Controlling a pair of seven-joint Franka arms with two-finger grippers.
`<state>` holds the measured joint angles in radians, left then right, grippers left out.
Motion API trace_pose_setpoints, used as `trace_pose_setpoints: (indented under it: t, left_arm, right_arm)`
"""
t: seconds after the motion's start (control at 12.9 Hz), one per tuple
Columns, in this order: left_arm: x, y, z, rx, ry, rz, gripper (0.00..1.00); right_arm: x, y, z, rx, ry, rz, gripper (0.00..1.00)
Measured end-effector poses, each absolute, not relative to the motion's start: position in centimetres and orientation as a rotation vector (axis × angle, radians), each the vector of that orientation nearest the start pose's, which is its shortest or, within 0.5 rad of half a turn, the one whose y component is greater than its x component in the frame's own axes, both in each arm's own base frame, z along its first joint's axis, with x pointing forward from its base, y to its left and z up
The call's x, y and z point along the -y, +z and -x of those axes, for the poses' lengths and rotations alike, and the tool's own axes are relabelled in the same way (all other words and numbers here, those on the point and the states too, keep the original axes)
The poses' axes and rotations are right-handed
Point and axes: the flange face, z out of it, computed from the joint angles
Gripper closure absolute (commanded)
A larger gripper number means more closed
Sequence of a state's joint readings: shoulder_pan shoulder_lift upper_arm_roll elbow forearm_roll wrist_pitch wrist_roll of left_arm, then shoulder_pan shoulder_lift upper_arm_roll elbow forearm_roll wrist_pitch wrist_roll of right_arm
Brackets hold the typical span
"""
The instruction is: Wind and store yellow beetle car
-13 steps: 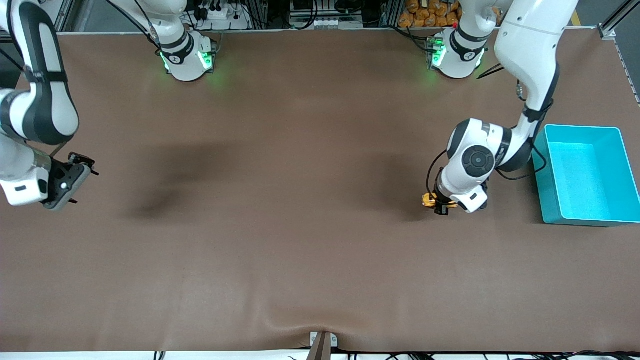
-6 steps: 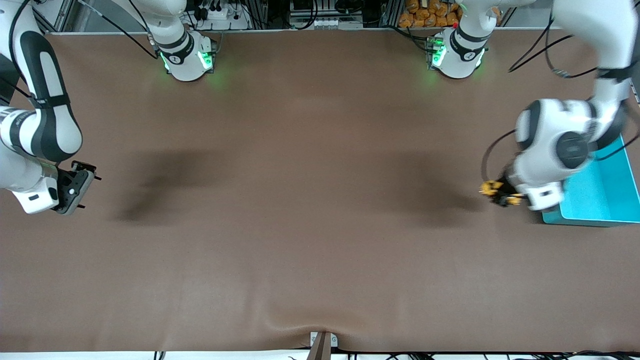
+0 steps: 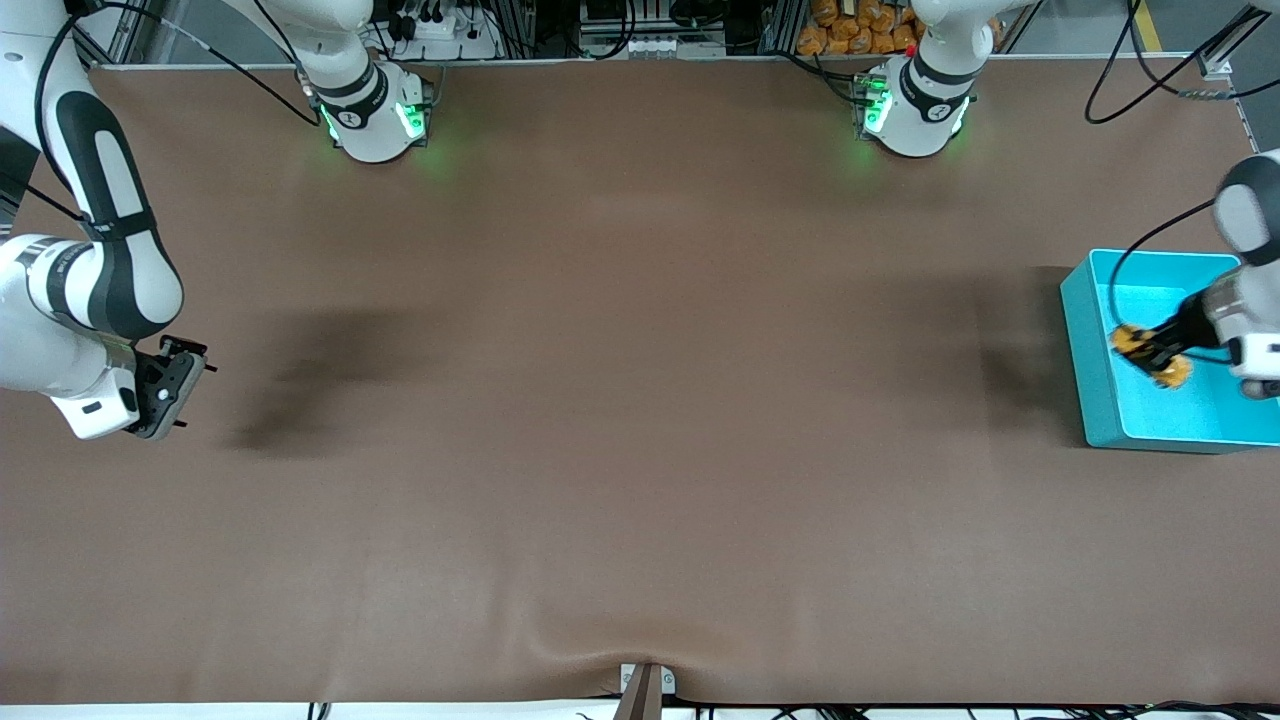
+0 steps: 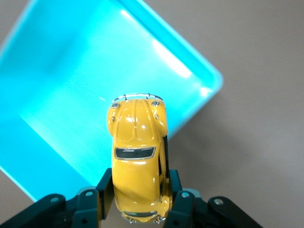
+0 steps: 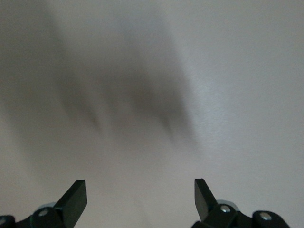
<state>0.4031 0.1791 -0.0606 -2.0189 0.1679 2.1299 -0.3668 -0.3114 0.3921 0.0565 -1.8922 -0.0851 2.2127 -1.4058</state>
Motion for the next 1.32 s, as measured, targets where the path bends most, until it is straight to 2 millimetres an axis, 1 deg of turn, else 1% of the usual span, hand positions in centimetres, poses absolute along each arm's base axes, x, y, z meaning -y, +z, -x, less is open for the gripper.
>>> trace_pose_setpoints:
  t: [0.08,0.16,0.31,0.39,0.47,0.62,0.78,1.01,1.09,1.24,1.32]
  left_arm:
    - [-22.2,35.5,-53.2,0.813,0.123,2.881,1.0]
    - [-23.7,34.9,-52.5,0.726,0.152,2.89,1.0]
    - [-26.0,33.1,-51.5,0.578,0.194,2.927,1.0]
    - [-27.1,31.9,-51.2,0.499,0.204,2.952,1.0]
    - [-28.1,30.6,-51.0,0.429,0.208,2.973,1.0]
    - [-30.0,27.6,-50.5,0.331,0.203,3.005,1.0]
    - [-30.4,24.8,-50.4,0.27,0.212,3.024,1.0]
    - [-29.9,21.6,-50.7,0.179,0.229,3.015,1.0]
    - [-29.8,21.0,-50.7,0.17,0.231,3.016,1.0]
    - [-29.9,20.6,-50.7,0.17,0.23,3.018,0.99]
    - [-29.9,20.5,-50.7,0.171,0.231,3.018,0.89]
  right_arm:
    - [15.6,31.0,-60.6,1.779,0.106,2.579,0.0]
    - [14.9,33.2,-61.1,1.789,0.091,2.59,0.0]
    - [12.9,38.0,-61.4,1.768,0.072,2.633,0.0]
    - [11.7,40.2,-61.3,1.748,0.068,2.655,0.0]
    - [10.8,42.0,-60.9,1.726,0.068,2.675,0.0]
    - [9.6,44.6,-60.3,1.683,0.048,2.722,0.0]
    - [8.6,47.1,-59.6,1.603,0.036,2.782,0.0]
    - [6.1,51.3,-57.8,1.436,0.024,2.886,0.0]
    - [5.1,52.5,-57.1,1.375,0.022,2.918,0.0]
    - [3.9,54.1,-56.1,1.24,0.029,2.976,0.0]
    - [3.8,54.5,-55.7,1.176,0.028,2.994,0.0]
